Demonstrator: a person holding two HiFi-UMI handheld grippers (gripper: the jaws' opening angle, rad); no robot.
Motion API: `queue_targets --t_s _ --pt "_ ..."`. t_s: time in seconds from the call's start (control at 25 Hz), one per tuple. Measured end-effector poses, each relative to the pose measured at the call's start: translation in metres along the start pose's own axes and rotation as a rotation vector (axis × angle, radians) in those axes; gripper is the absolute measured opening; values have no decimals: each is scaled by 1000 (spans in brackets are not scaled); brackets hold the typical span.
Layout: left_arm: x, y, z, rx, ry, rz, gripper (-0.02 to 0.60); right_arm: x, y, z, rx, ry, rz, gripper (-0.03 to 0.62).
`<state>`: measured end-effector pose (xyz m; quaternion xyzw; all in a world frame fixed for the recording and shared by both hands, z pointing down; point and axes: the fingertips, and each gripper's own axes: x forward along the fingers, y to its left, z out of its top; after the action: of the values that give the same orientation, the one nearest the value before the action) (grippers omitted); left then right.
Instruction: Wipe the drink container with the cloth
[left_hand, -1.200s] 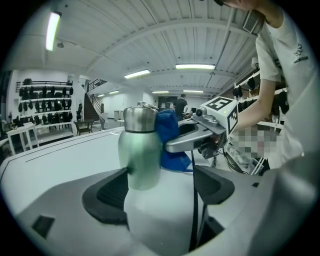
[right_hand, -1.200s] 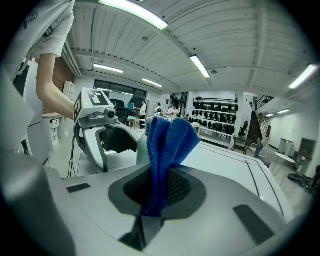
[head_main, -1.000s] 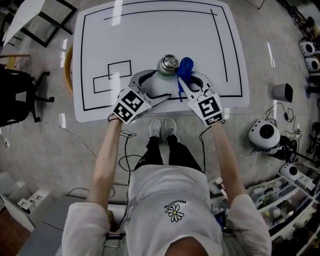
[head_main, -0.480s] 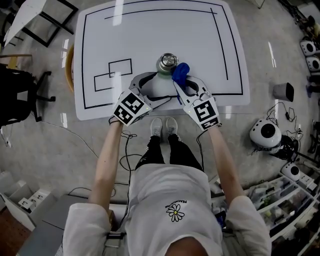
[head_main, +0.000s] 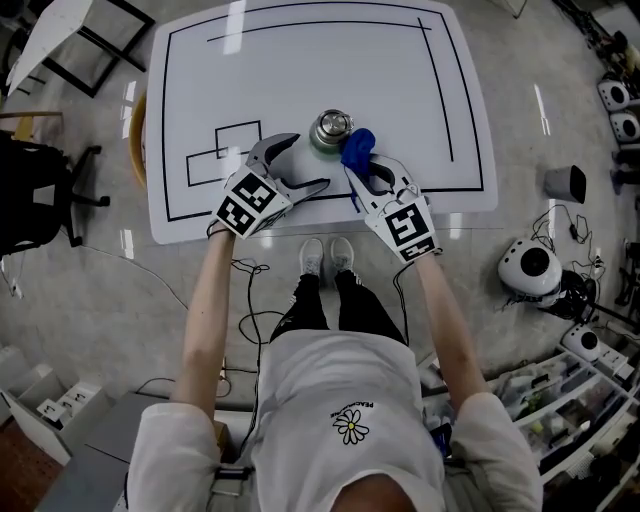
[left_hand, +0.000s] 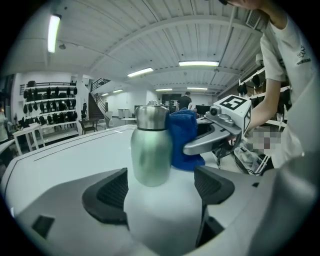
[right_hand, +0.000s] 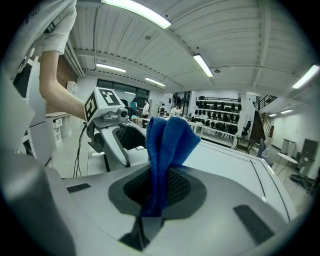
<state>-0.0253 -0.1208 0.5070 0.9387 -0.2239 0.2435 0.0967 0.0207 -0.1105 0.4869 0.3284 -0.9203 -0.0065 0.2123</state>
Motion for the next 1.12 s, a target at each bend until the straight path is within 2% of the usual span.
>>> queue_targets --t_s 0.12,0.32,0.64,1.12 --pt "8 11 0 2 10 1 400 1 0 -1 2 -2 1 43" --pt "22 13 2 36 42 -48 400 1 -2 -2 -4 2 6 43" --pt "31 9 7 54 43 -77 399 2 -11 -2 -5 4 -11 43" --pt "30 5 4 59 49 -57 399 10 -41 -4 -31 25 -49 43"
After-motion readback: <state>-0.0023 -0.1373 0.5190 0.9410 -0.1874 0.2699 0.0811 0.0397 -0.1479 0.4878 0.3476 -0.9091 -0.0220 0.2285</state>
